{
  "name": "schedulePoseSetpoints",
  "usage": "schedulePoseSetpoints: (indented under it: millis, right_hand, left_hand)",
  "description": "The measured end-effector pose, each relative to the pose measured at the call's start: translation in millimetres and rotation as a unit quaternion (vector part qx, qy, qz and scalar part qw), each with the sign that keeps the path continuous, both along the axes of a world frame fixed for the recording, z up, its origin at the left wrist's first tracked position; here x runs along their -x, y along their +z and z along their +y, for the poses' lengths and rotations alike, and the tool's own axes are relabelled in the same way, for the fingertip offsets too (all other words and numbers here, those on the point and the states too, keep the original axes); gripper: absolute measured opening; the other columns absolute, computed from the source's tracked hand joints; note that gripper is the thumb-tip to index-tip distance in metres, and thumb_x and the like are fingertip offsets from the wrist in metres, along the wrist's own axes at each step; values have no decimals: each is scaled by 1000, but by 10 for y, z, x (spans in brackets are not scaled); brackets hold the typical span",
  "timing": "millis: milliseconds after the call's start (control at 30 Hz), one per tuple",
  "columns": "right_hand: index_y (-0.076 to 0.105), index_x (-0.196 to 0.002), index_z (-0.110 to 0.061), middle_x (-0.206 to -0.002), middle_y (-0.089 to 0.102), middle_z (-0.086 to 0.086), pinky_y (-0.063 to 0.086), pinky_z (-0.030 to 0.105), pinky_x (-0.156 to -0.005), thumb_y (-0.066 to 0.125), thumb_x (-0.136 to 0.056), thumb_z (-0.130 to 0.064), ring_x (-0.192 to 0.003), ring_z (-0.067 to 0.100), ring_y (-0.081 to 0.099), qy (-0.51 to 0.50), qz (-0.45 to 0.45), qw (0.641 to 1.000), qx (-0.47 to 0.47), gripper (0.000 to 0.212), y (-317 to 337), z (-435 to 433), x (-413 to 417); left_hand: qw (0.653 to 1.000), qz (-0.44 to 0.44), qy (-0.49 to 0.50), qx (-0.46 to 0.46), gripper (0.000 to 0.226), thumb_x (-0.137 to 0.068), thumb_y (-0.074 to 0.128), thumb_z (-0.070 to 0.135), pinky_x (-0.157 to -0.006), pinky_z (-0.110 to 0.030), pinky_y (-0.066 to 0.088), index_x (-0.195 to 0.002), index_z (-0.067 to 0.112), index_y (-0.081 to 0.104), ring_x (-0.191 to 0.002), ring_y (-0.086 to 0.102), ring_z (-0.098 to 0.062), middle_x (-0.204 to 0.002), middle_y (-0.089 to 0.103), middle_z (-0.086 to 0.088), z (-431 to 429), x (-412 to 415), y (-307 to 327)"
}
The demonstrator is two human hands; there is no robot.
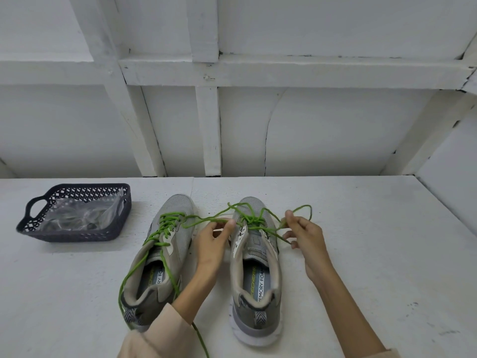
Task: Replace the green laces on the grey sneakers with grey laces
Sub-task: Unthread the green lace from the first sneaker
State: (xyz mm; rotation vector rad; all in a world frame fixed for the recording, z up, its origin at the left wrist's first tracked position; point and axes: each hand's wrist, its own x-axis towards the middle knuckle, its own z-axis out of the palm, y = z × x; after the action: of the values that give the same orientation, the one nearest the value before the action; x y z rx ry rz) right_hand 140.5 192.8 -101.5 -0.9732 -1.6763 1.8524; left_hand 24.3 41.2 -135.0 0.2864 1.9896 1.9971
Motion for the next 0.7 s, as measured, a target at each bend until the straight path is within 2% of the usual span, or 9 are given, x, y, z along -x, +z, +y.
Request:
schedulePoseSetpoints:
  millis: [67, 133, 267, 367, 467, 533, 600, 633, 700]
  right_hand:
    - [73, -92, -5, -67, 59, -3, 41, 15, -58, 68, -82, -39, -63, 4, 52, 60, -5, 998, -7, 35, 22, -76, 13]
    - [73, -94, -3, -61, 61, -11, 41, 8, -54, 69, -83, -30, -56, -4, 51, 92, 12, 996, -13, 30, 60, -98, 9]
    - [74, -100, -6, -87, 71, -2, 43, 6, -58, 66, -75, -38, -61, -6, 55, 143, 18, 989, -6, 42, 120, -55, -33]
    - [73, -102, -2, -91, 74, 2, 47, 9, -63, 75, -77, -16, -75, 0, 64, 151, 20, 988, -4, 29, 105, -32, -38]
    - [73, -96, 2, -83, 74, 1, 46, 8, -61, 70, -83, 1, -72, 0, 66, 114, 27, 993, -20, 14, 75, -25, -30]
    - [73, -91, -3, -78, 70, 3, 44, 10, -58, 68, -86, -1, -63, 1, 61, 30, 41, 998, -27, 7, 32, 5, -11]
    - [71, -87, -11, -78, 68, 1, 40, 18, -57, 67, -88, -8, -63, 8, 55, -53, 62, 997, -10, 5, -13, 28, 9]
    - [70, -88, -12, -78, 66, -1, 38, 20, -57, 67, -89, -12, -64, 9, 53, -63, 62, 996, -2, 3, -27, 21, 25]
    - [70, -91, -11, -76, 64, -2, 37, 19, -56, 69, -87, -17, -64, 7, 54, -14, 41, 999, 1, 7, -29, -39, 51]
  left_hand:
    - [1000, -9, -27, 13, 16, -85, 73, 29, -78, -32, 52, -89, 14, 74, -81, 67, -15, -85, 75, -3, 20, -1, -38]
    - [999, -7, -34, 23, 16, -84, 74, 30, -81, -38, 53, -89, 14, 75, -83, 68, -18, -85, 75, -3, 26, 8, -56]
    - [999, -11, -45, 17, 14, -85, 73, 27, -83, -40, 53, -90, 14, 74, -84, 67, -19, -86, 75, -4, 14, 33, -55]
    - [999, -10, -45, 13, 11, -86, 72, 25, -82, -38, 53, -89, 14, 74, -85, 67, -19, -85, 74, -3, 23, 19, -35]
    - [999, -12, -43, 7, 11, -85, 73, 24, -82, -37, 52, -89, 13, 74, -84, 66, -19, -85, 74, -4, 25, 14, -27]
    - [999, -15, -42, 7, 13, -85, 73, 25, -81, -36, 52, -89, 13, 74, -84, 66, -19, -85, 74, -5, 13, 17, -30]
    - [999, -15, -43, 9, 13, -85, 73, 25, -80, -34, 51, -89, 13, 74, -84, 66, -19, -86, 74, -5, 2, 17, -37]
    - [999, -16, -45, 11, 13, -85, 73, 25, -80, -33, 51, -89, 13, 74, -84, 66, -18, -86, 74, -4, 0, 17, -39]
    - [998, -16, -51, 15, 14, -85, 73, 26, -79, -31, 51, -90, 14, 74, -84, 66, -17, -86, 74, -3, 2, 18, -35]
